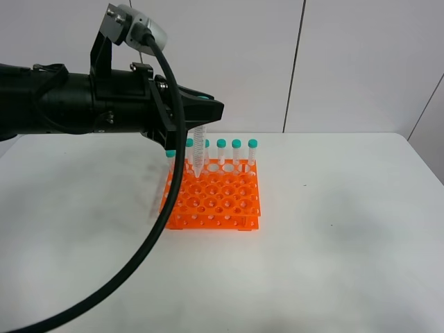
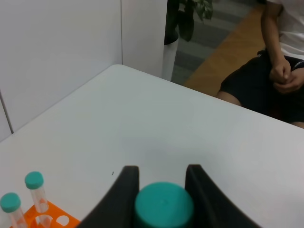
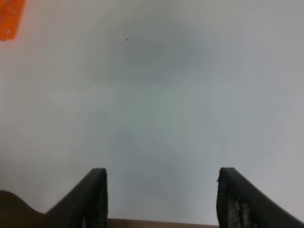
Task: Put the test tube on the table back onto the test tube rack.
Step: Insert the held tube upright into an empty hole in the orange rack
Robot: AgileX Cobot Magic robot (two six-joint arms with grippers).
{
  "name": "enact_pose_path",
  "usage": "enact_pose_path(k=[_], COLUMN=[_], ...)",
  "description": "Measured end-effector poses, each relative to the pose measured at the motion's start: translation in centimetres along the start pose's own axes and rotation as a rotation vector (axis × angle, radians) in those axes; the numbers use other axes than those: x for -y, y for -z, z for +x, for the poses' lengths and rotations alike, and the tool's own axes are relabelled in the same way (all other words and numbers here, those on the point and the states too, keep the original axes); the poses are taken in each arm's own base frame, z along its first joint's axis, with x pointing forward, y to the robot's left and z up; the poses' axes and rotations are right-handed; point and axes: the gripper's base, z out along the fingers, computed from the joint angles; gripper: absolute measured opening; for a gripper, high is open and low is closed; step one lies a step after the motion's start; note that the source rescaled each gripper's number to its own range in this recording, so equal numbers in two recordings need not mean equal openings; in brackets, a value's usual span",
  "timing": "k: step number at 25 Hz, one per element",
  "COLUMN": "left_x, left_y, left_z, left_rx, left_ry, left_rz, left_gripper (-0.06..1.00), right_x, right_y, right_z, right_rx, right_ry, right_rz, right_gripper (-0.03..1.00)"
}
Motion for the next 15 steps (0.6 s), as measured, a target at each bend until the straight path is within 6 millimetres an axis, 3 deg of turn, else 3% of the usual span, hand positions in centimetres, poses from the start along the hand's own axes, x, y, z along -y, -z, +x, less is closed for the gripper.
enact_pose_path(k=[15], left_x=[0.00], left_y=[0.00], left_z=[0.00], left_rx=[0.000], left_ry=[0.000], left_rz=[0.000], left_gripper=[0.00], right_x=[-0.06], right_y=[-0.14], right_z=[0.01], right_rx=[0.008], right_ry=[-0.025], right_rz=[-0.006], right_gripper=[0.54])
